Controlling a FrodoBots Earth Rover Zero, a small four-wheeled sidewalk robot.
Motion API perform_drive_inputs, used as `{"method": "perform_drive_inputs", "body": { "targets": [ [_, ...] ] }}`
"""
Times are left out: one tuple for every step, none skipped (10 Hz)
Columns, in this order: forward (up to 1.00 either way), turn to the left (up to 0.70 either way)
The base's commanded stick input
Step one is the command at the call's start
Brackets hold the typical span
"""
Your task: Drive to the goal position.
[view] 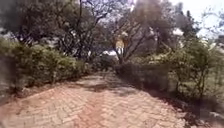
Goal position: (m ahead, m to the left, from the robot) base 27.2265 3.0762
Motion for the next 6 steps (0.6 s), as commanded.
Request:
{"method": "perform_drive_inputs", "body": {
  "targets": [
    [0.7,0.0],
    [0.7,0.0],
    [0.7,0.0],
    [0.7,0.0],
    [0.7,0.0],
    [0.7,0.0]
  ]
}}
